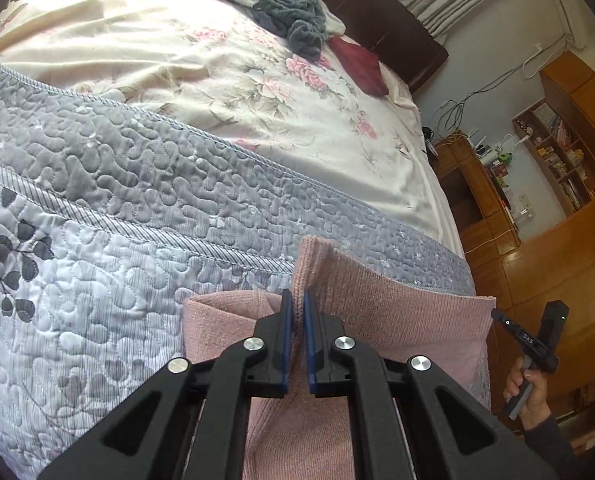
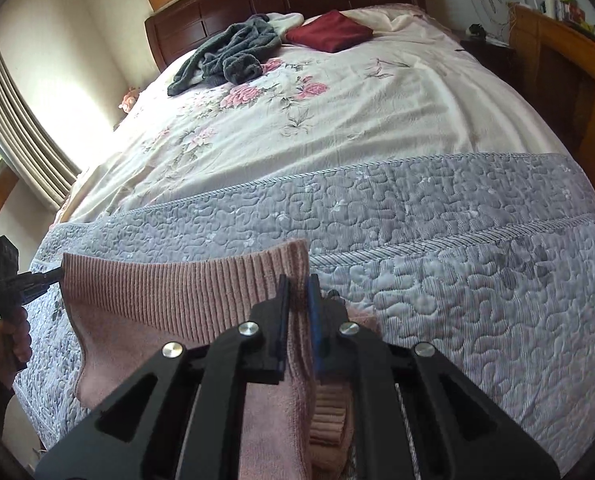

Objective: Fold small clothes

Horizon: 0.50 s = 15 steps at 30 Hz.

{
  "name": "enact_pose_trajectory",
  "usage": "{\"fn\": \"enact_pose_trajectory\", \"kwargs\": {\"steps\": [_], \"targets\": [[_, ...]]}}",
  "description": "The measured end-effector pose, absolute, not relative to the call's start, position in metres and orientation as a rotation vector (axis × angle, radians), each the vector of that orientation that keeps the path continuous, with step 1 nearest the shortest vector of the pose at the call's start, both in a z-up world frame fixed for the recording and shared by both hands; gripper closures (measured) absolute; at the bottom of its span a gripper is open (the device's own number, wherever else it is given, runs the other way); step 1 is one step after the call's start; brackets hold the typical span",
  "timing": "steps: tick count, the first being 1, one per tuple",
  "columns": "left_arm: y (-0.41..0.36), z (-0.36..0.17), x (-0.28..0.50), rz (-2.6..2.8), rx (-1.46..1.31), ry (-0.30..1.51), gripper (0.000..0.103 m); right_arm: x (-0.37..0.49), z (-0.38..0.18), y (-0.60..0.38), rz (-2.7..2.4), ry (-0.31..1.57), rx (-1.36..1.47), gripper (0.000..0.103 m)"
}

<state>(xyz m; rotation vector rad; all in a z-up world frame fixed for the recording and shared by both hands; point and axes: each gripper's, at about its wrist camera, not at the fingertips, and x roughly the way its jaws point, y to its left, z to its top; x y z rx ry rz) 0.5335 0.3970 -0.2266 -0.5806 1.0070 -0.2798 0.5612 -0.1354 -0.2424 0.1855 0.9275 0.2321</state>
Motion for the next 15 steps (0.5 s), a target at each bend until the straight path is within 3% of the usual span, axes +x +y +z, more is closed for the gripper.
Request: {"fn": "enact_pose_trajectory", "kwargs": {"steps": [12, 15], "targets": [[0.410, -0.334, 0.596, -0.140, -0.662, 1.248, 0.098, 0.624, -0.333, -0.139, 0.153, 1.082, 0.145, 0.096], [0.416, -0.349, 0.596, -0.072, -0.670, 1.301, 0.088, 0.629, -0.357, -0.143, 0.137, 1.148, 0.158, 0.082]]}}
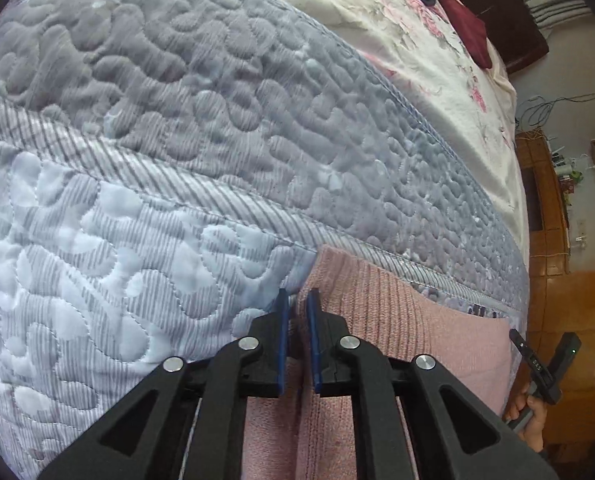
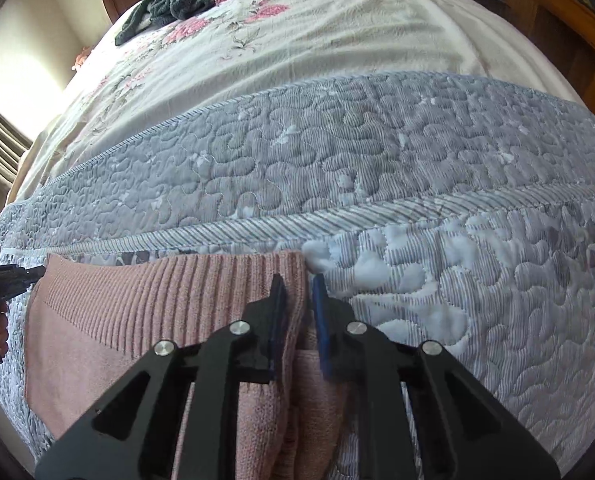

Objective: Fold small clothes

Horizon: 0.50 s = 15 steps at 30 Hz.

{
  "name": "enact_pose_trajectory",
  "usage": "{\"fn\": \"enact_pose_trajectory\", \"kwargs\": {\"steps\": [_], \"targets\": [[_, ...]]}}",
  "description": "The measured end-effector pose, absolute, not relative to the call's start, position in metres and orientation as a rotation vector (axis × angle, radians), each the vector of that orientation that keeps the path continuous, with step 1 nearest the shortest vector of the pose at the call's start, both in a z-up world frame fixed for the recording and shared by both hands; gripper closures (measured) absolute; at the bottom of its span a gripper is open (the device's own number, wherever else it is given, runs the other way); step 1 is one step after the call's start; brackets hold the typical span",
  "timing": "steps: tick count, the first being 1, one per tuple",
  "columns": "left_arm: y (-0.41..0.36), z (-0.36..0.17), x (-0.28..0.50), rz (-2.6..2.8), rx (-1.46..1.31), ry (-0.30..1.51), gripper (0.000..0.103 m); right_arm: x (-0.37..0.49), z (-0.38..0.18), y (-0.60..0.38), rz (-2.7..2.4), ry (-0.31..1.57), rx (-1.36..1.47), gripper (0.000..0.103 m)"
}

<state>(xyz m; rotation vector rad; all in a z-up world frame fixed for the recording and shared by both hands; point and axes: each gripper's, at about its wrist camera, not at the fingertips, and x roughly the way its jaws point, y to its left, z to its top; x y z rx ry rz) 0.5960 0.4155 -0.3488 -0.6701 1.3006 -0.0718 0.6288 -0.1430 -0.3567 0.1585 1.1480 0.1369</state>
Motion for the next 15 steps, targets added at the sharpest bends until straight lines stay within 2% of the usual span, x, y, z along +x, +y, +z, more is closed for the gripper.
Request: {"fn": "enact_pose_trajectory", "kwargs": {"steps": [1, 5, 8, 10, 11, 12, 14, 15], "targets": [[0.419, -0.342, 0.592, -0.058, -0.691, 1.272, 0.085, 0.627, -0.355, -0.145, 0.132, 1.140, 0.172, 0.076], [0.406, -0.293, 0.571, -0.194, -0.697, 1.114, 0.079, 0.600, -0.319, -0.147, 0.197, 0.986, 0.268, 0.076], [0.368, -0.293, 0.569, -0.380, -0.654, 1.141, 0.078, 0.595, -0.332, -0.131, 0.324, 1.071, 0.343, 0.077], [0.353, -0.318, 0.575, -0.320, -0.572, 1.237, 0.078, 0.599, -0.359, -0.126, 0.319, 1.164, 0.333, 0.084], [0.353, -0.334, 0.578, -0.257, -0.535, 1.282, 0.092, 0.599, -0.367, -0.130, 0.295, 1.169, 0.330, 0.096], [0.359, -0.348, 0.578, -0.214, -0.534, 1.316, 0.099, 0.600, -0.371, -0.137, 0.283, 1.166, 0.342, 0.103], [0.371, -0.348, 0.575, -0.197, -0.602, 1.305, 0.100, 0.595, -0.362, -0.145, 0.260, 1.151, 0.387, 0.100], [0.373, -0.337, 0.569, -0.205, -0.612, 1.271, 0.097, 0.589, -0.352, -0.145, 0.271, 1.128, 0.393, 0.090]]}}
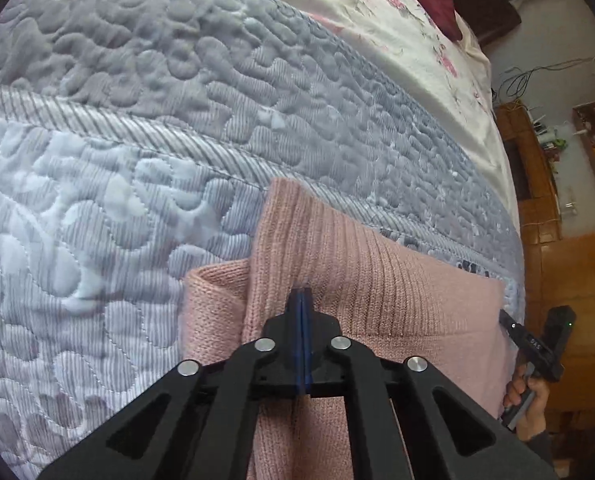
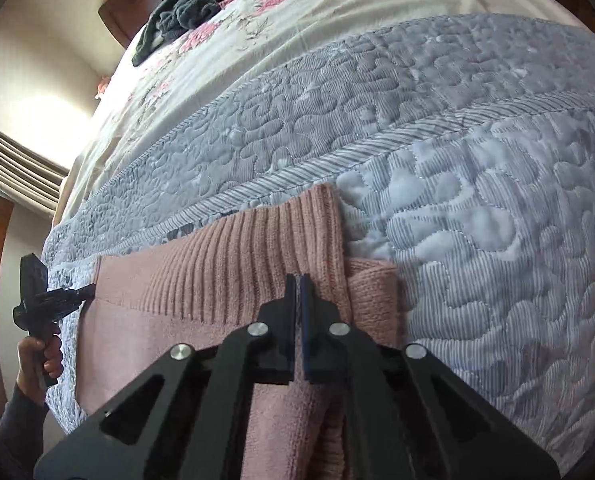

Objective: Fold small clothes

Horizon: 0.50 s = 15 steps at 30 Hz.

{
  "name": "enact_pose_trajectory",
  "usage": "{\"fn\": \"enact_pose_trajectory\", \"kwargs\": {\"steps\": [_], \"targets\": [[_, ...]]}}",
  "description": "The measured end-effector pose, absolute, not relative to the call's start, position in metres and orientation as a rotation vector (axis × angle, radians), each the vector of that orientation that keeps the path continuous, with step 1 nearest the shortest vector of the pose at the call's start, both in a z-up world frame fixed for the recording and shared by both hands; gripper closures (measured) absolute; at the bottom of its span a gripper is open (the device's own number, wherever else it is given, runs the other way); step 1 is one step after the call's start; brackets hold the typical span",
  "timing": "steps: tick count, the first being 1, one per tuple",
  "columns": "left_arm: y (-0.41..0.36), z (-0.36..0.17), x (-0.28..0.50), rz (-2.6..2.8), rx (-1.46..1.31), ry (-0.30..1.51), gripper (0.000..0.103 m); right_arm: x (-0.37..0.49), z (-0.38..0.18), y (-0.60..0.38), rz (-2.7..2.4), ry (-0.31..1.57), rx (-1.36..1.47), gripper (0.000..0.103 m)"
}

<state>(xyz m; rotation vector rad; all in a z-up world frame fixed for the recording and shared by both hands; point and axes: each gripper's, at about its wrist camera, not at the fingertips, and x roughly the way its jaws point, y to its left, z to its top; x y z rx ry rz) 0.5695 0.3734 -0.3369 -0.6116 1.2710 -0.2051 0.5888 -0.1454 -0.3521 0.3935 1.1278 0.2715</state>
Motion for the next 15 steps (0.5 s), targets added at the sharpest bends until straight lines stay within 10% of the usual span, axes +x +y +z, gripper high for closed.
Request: {"fn": "enact_pose_trajectory", "kwargs": {"steps": [6, 10, 12, 15], "targets": [[0.347, -0.291, 0.490, -0.495, -0.587, 1.151, 0.083, 0.525, -0.351, -0.122, 0.470, 1.144, 0.382, 0.091], [0.362, -0.343, 0.471, -0.345, -0.603, 1.257, 0.101, 0.520, -0.371, -0.145, 0.444, 1.139, 0.468, 0.103], [0.361, -0.319, 0.461, -0.368, -0.598, 1.197, 0.090, 0.507, -0.346, -0.140, 0.440, 1.097, 0.470, 0.077], [0.341, -0.288, 0.434, -0.546, -0.591, 1.125, 0.077, 0.474, -0.330, -0.118, 0.567, 1.099, 0.431, 0.071]]}}
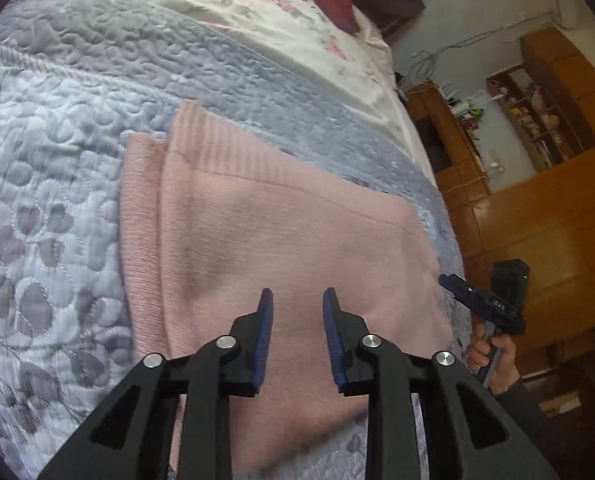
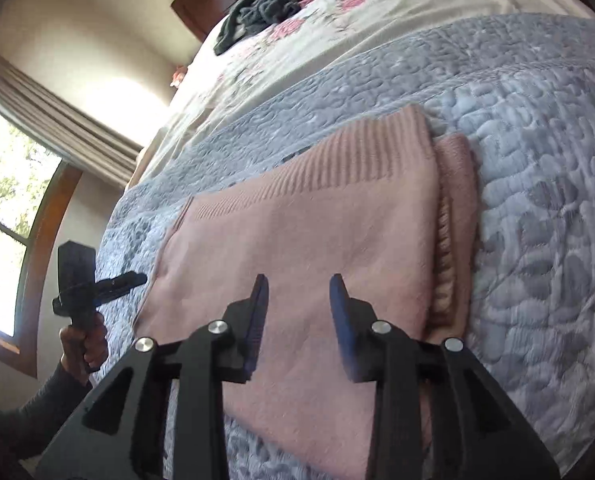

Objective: Fold small clothes

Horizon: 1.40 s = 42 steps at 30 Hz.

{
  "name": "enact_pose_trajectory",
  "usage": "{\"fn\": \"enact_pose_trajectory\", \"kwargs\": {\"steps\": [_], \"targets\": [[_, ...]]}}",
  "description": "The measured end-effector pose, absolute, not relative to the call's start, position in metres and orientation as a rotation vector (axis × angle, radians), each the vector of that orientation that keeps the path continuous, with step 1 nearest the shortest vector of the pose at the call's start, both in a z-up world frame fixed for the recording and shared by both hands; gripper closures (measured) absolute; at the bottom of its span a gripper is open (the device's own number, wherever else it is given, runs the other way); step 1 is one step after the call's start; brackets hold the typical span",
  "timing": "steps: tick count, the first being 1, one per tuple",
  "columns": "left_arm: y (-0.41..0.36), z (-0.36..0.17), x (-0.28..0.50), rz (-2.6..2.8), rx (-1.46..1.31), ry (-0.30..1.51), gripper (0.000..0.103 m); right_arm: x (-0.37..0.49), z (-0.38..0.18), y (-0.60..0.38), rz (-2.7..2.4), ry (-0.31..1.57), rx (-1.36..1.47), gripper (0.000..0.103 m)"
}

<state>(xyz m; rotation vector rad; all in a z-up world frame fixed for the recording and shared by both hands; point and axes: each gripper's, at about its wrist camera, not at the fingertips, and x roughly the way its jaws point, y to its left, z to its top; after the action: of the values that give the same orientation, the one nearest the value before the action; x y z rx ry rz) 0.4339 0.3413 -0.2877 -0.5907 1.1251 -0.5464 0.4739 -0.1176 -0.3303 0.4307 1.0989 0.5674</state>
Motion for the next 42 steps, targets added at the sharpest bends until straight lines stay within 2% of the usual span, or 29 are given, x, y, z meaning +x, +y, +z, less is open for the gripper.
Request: {"fn": "enact_pose_trajectory", "kwargs": {"steps": [2, 3, 4, 5, 7, 8, 9, 10, 11, 12, 13, 17, 22, 27, 36, 42], "targets": [[0.323, -0.295, 0.417, -0.592, -0.538, 1.170, 0.077, 0.457, -0.350, -0.109, 0.600, 1.184, 0.415, 0.072], [0.316, -0.308, 0.411, -0.577, -0.500, 1.221, 0.077, 0.452, -0.362, -0.109, 0.585, 1.218, 0.385, 0.077], [0.310, -0.324, 0.407, -0.541, -0.464, 1.266, 0.082, 0.448, -0.371, -0.114, 0.569, 1.221, 0.366, 0.086], [0.312, -0.338, 0.402, -0.512, -0.453, 1.295, 0.099, 0.450, -0.376, -0.123, 0.540, 1.225, 0.378, 0.103], [0.326, -0.343, 0.398, -0.492, -0.514, 1.312, 0.100, 0.454, -0.371, -0.144, 0.480, 1.226, 0.453, 0.103], [0.333, -0.335, 0.397, -0.494, -0.534, 1.302, 0.088, 0.454, -0.361, -0.149, 0.437, 1.207, 0.436, 0.097], [0.342, -0.326, 0.395, -0.495, -0.558, 1.288, 0.076, 0.451, -0.347, -0.150, 0.412, 1.187, 0.406, 0.085], [0.354, -0.315, 0.393, -0.491, -0.591, 1.272, 0.051, 0.447, -0.333, -0.147, 0.392, 1.175, 0.360, 0.075], [0.368, -0.304, 0.391, -0.479, -0.617, 1.245, 0.034, 0.440, -0.318, -0.136, 0.363, 1.163, 0.281, 0.050], [0.384, -0.292, 0.389, -0.460, -0.633, 1.215, 0.030, 0.429, -0.307, -0.122, 0.359, 1.148, 0.198, 0.035], [0.398, -0.284, 0.389, -0.434, -0.642, 1.195, 0.027, 0.418, -0.298, -0.102, 0.379, 1.142, 0.112, 0.032], [0.448, -0.282, 0.410, -0.362, -0.697, 1.216, 0.025, 0.366, -0.295, 0.012, 0.466, 1.117, -0.275, 0.027], [0.459, -0.327, 0.451, -0.366, -0.827, 1.331, 0.025, 0.329, -0.323, 0.135, 0.598, 1.022, -0.539, 0.027], [0.450, -0.348, 0.489, -0.442, -0.896, 1.332, 0.024, 0.348, -0.334, 0.191, 0.633, 1.017, -0.526, 0.027], [0.413, -0.365, 0.543, -0.561, -0.881, 1.368, 0.026, 0.373, -0.350, 0.212, 0.636, 1.033, -0.513, 0.027], [0.397, -0.368, 0.553, -0.589, -0.844, 1.386, 0.026, 0.381, -0.358, 0.222, 0.642, 1.015, -0.530, 0.027]]}}
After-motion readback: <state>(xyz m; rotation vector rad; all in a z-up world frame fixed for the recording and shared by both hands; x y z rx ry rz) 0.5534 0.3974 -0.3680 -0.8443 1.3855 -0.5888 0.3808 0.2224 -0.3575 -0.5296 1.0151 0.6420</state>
